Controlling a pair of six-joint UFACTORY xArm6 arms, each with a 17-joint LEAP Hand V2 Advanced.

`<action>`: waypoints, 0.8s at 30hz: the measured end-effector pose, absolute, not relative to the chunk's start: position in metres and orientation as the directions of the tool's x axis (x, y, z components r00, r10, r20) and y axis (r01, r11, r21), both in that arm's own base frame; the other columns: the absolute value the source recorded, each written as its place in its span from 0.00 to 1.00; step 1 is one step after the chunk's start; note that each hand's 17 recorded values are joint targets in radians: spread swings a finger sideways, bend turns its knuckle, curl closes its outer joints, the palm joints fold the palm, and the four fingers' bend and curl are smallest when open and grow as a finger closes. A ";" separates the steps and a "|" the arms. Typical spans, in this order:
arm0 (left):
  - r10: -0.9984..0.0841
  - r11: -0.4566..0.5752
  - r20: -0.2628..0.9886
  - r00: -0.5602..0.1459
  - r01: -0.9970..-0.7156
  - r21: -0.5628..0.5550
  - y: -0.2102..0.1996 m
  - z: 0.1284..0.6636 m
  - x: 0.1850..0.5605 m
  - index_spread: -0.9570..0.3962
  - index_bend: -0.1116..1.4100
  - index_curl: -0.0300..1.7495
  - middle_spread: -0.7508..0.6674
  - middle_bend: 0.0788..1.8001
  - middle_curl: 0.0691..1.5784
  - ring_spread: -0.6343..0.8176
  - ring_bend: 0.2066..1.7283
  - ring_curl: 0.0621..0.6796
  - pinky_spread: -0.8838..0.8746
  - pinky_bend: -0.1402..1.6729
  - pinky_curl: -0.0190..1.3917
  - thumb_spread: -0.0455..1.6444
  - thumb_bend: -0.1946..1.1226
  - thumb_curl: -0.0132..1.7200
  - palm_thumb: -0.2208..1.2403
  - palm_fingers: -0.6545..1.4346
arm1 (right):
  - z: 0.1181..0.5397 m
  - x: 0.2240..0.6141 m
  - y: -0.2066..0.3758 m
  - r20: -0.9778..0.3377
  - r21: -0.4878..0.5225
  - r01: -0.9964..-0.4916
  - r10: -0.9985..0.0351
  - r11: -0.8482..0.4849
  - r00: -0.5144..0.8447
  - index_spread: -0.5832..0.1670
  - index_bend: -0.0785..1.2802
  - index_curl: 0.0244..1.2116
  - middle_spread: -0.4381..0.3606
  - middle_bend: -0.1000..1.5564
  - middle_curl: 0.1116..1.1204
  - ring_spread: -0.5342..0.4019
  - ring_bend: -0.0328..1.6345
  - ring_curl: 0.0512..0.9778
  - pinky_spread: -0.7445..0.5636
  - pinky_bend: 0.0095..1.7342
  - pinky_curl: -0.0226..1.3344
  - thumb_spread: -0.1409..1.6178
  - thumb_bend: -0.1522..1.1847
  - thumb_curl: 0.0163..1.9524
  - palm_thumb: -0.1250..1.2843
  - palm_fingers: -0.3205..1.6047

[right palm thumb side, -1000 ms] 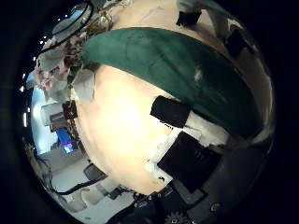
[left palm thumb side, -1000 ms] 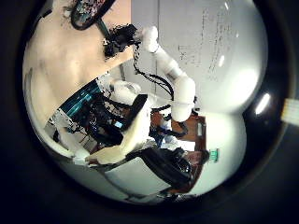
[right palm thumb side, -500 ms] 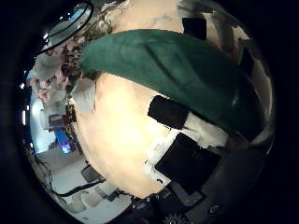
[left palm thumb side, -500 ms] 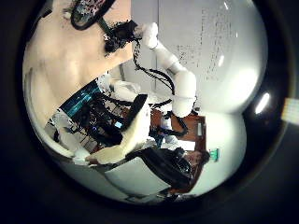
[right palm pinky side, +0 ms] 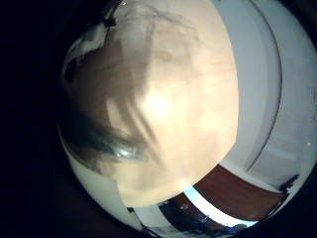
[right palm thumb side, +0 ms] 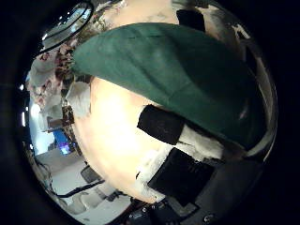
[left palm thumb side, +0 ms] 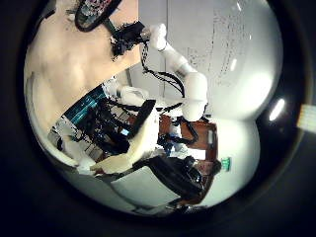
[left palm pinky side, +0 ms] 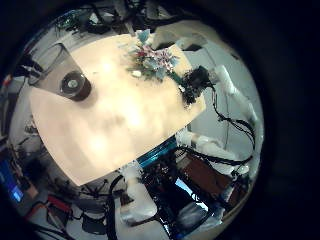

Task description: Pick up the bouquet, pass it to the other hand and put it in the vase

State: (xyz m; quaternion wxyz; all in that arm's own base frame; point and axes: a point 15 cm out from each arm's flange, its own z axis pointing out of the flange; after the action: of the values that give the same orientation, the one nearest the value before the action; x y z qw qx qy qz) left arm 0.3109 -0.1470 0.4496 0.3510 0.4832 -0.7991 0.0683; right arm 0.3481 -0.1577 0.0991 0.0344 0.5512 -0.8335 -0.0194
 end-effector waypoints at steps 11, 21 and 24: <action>-0.726 0.519 0.628 -0.281 -0.822 0.232 -0.145 0.449 0.311 0.69 0.19 0.23 0.67 0.07 0.22 0.71 0.25 0.17 0.78 0.37 0.05 0.76 0.14 0.17 0.33 0.46 | 0.118 0.356 -0.161 0.036 0.020 -0.920 -0.919 0.393 -0.392 0.12 0.69 0.91 0.22 0.72 0.87 0.31 0.80 0.69 0.36 0.77 0.47 0.60 0.12 0.31 0.88 0.80; -0.725 0.521 0.628 -0.282 -0.821 0.232 -0.146 0.449 0.311 0.69 0.19 0.23 0.67 0.07 0.22 0.71 0.25 0.17 0.78 0.37 0.04 0.76 0.14 0.17 0.33 0.46 | 0.118 0.356 -0.161 0.036 0.020 -0.920 -0.919 0.393 -0.392 0.27 0.79 0.87 0.30 0.80 0.83 0.34 0.84 0.72 0.41 0.78 0.51 0.59 0.11 0.37 0.90 0.79; -0.724 0.522 0.629 -0.282 -0.821 0.232 -0.146 0.449 0.311 0.69 0.19 0.23 0.67 0.07 0.22 0.71 0.25 0.17 0.78 0.37 0.04 0.76 0.14 0.17 0.33 0.46 | 0.118 0.356 -0.161 0.036 0.020 -0.920 -0.919 0.393 -0.392 0.31 0.81 0.85 0.32 0.81 0.81 0.35 0.85 0.73 0.41 0.77 0.53 0.59 0.11 0.38 0.90 0.78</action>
State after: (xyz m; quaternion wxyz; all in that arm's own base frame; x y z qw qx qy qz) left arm 0.3110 -0.1463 0.4490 0.3526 0.4842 -0.7978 0.0687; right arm 0.3562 -0.1611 0.1184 0.0207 0.5511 -0.8342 0.0017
